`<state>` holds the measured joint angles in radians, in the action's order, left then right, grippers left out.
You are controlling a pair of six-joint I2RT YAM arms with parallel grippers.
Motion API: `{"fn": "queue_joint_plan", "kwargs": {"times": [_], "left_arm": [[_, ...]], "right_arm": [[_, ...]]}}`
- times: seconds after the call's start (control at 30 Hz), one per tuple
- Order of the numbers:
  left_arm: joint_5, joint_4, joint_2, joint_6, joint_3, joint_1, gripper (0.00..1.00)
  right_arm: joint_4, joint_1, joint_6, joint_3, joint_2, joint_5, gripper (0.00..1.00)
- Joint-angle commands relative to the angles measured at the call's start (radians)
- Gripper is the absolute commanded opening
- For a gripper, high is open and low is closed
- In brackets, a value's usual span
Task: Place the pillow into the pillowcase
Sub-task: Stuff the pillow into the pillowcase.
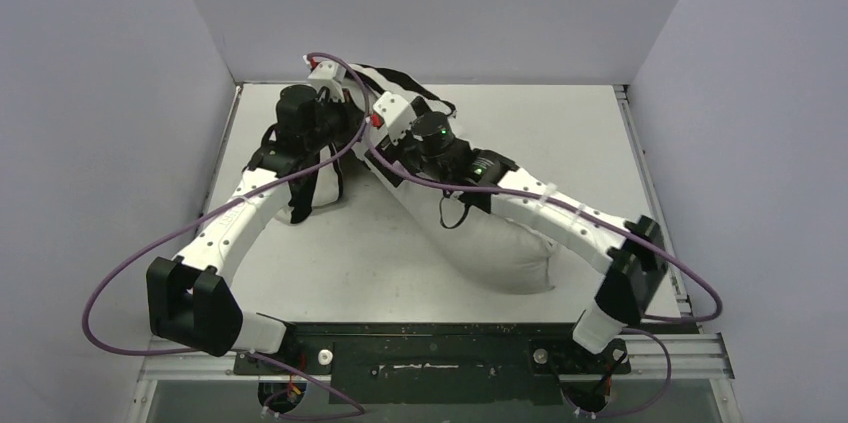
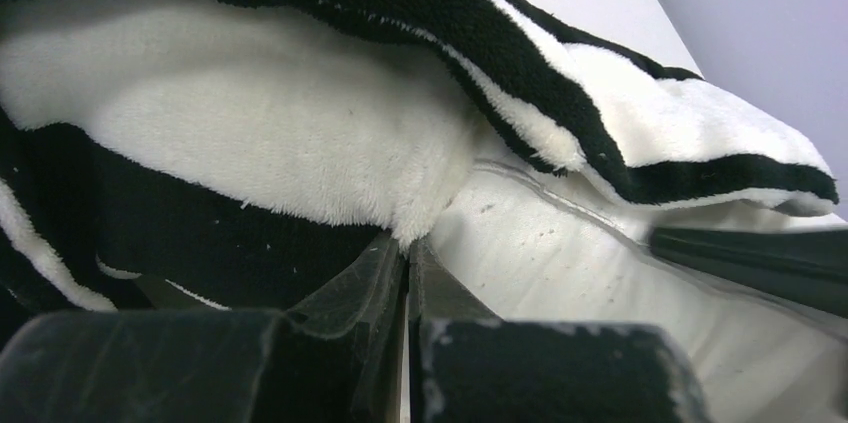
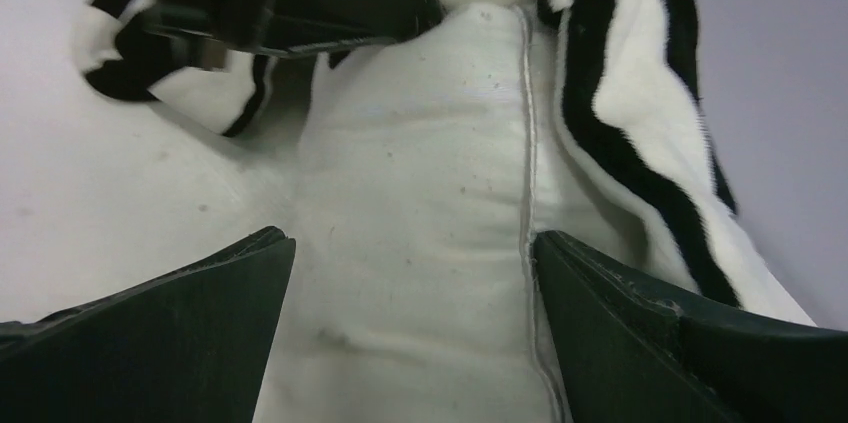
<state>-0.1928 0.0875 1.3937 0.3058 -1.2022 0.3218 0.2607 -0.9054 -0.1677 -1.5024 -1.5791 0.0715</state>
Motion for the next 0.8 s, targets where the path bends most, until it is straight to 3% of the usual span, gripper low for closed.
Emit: {"fn": "queue_joint_plan", "kwargs": {"times": [0.0, 0.1, 0.17, 0.2, 0.27, 0.3, 0.47, 0.67, 0.77], "left_arm": [[-0.071, 0.023, -0.021, 0.043, -0.070, -0.011, 0.00], [-0.080, 0.108, -0.030, 0.050, -0.092, -0.017, 0.00], [-0.080, 0.180, -0.036, 0.041, -0.115, -0.018, 0.00], [-0.075, 0.210, -0.043, 0.038, -0.122, -0.018, 0.00], [-0.075, 0.242, -0.060, 0.036, -0.122, -0.018, 0.00], [-0.082, 0.253, -0.070, 0.036, -0.120, -0.018, 0.00], [-0.202, 0.182, -0.120, 0.102, -0.065, -0.018, 0.00], [-0.363, -0.261, -0.113, 0.368, 0.111, -0.004, 0.00], [-0.393, -0.327, -0.055, 0.433, 0.116, 0.009, 0.00]], "right_arm": [[-0.079, 0.062, -0.072, -0.062, -0.153, 0.110, 0.93], [-0.133, 0.133, 0.047, -0.078, -0.223, 0.036, 0.78], [-0.188, 0.163, 0.121, -0.062, -0.239, 0.022, 0.49], [-0.222, 0.169, 0.150, -0.049, -0.240, 0.034, 0.27], [-0.252, 0.178, 0.212, -0.038, -0.239, 0.036, 0.05], [-0.284, 0.180, 0.243, -0.038, -0.240, 0.030, 0.00], [-0.395, 0.184, 0.382, -0.009, -0.235, 0.042, 0.00], [-0.594, 0.183, 0.562, 0.070, -0.201, 0.010, 0.00], [-0.656, 0.186, 0.635, 0.105, -0.196, 0.036, 0.00]]}}
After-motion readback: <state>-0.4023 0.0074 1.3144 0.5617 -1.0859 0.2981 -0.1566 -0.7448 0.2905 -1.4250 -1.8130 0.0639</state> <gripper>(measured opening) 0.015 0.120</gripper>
